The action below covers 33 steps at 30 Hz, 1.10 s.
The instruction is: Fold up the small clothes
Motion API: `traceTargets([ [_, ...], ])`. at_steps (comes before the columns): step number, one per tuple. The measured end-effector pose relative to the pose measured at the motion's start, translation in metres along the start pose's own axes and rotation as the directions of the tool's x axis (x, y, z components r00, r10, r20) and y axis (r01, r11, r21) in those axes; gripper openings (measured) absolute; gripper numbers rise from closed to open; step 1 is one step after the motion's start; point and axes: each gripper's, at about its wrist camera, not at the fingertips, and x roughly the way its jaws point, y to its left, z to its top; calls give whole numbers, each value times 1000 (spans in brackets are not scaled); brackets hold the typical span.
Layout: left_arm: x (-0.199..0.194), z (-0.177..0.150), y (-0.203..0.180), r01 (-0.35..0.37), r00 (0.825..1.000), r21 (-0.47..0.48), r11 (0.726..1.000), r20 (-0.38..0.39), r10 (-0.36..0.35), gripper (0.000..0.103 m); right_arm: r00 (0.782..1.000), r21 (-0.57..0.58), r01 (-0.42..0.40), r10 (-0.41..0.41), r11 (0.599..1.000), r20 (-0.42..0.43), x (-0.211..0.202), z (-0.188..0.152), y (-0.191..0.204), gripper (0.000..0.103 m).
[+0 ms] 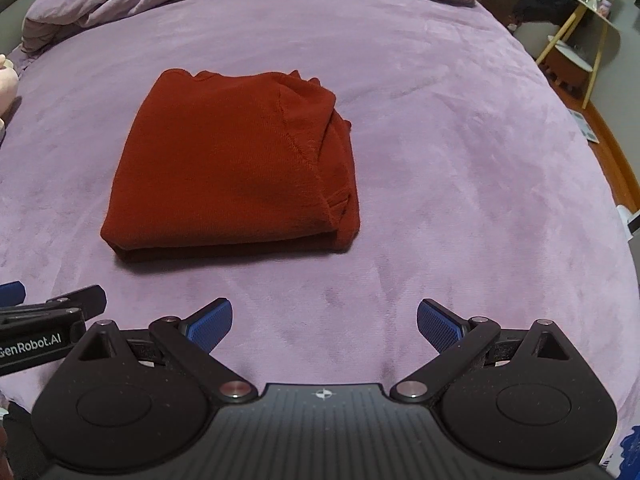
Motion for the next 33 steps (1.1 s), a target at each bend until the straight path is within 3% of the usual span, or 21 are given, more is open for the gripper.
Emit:
traceTargets([
  [33, 7, 1, -6, -18, 1000, 37, 999, -10, 18, 101, 1000, -11, 19, -19, 1000, 0, 4, 0, 1, 99],
])
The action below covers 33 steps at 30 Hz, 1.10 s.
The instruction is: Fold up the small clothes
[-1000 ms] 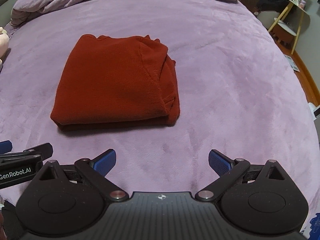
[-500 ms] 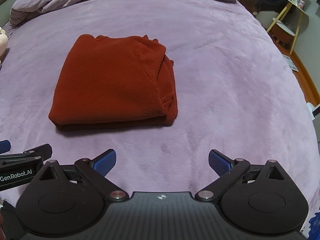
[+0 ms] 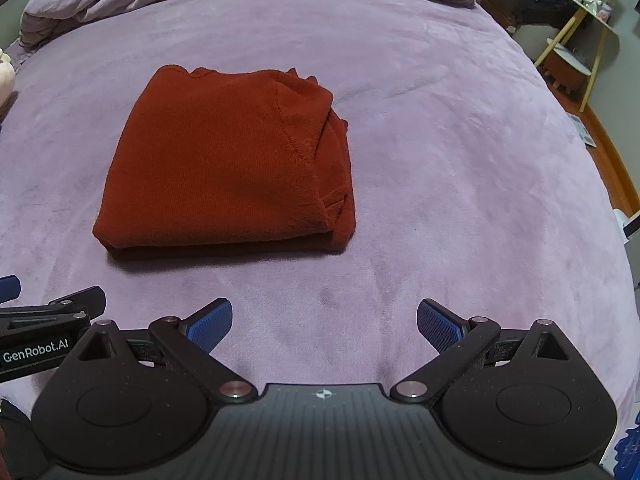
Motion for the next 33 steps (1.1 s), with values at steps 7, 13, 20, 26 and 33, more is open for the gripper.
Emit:
traceTargets([
  [7, 4, 1, -1, -1, 1000, 12, 1000, -5, 1, 101, 1000, -2, 1, -1, 1000, -5, 2, 0, -1, 99],
  [13, 6, 1, -1, 1, 1000, 9, 1000, -8, -1, 101, 1000, -4, 0, 0, 1000, -8, 3, 0, -2, 99],
  [20, 6, 0, -1, 1, 1000, 9, 1000, -5, -1, 101, 1000, -1, 0, 0, 1000, -3, 3, 0, -2, 99],
  [26, 6, -1, -1, 1, 1000, 10, 1000, -2, -1, 101, 1000, 8, -2, 2, 1000, 2, 2, 1, -4, 99],
  [33, 6, 0, -4, -6, 1000, 20, 1000, -1, 6, 101, 1000, 9, -9, 9, 1000, 3, 1, 1, -5, 99],
])
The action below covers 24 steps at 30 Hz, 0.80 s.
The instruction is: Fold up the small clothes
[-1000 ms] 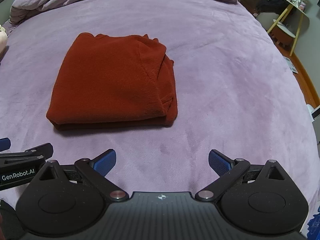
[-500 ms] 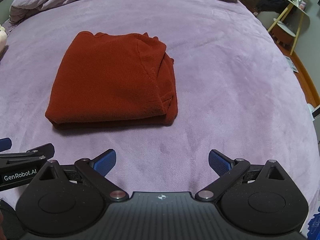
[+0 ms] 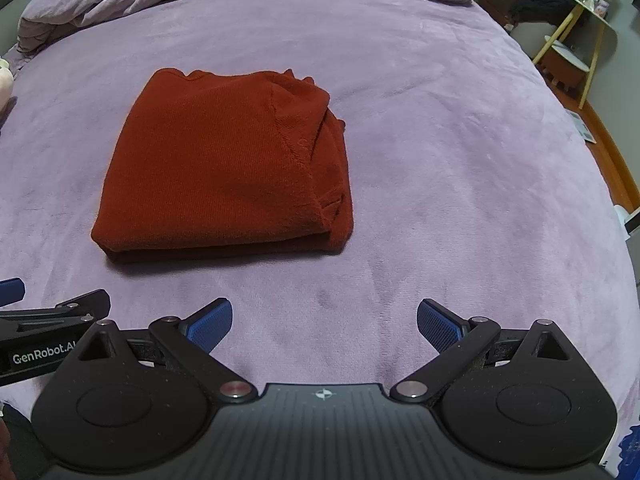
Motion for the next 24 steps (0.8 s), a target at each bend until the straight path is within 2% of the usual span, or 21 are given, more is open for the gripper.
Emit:
traceTargets([
  [24, 0, 0, -4, -9, 1000, 12, 1000, -3, 9, 101, 1000, 9, -7, 6, 1000, 8, -3, 1, -2, 99],
])
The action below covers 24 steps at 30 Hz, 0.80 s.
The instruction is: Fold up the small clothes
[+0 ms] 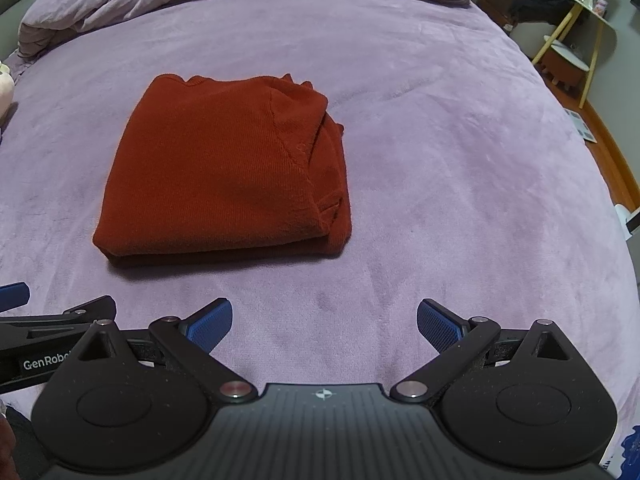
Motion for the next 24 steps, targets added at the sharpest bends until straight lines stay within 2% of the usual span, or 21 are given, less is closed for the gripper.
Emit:
traceTargets([
  [18, -1, 2, -4, 2, 1000, 9, 1000, 1, -2, 101, 1000, 0, 1, -1, 1000, 2, -1, 3, 0, 99],
  [24, -4, 0, -5, -6, 999, 11, 1000, 35, 6, 101, 1000, 1, 3, -3, 1000, 1, -1, 4, 0, 99],
])
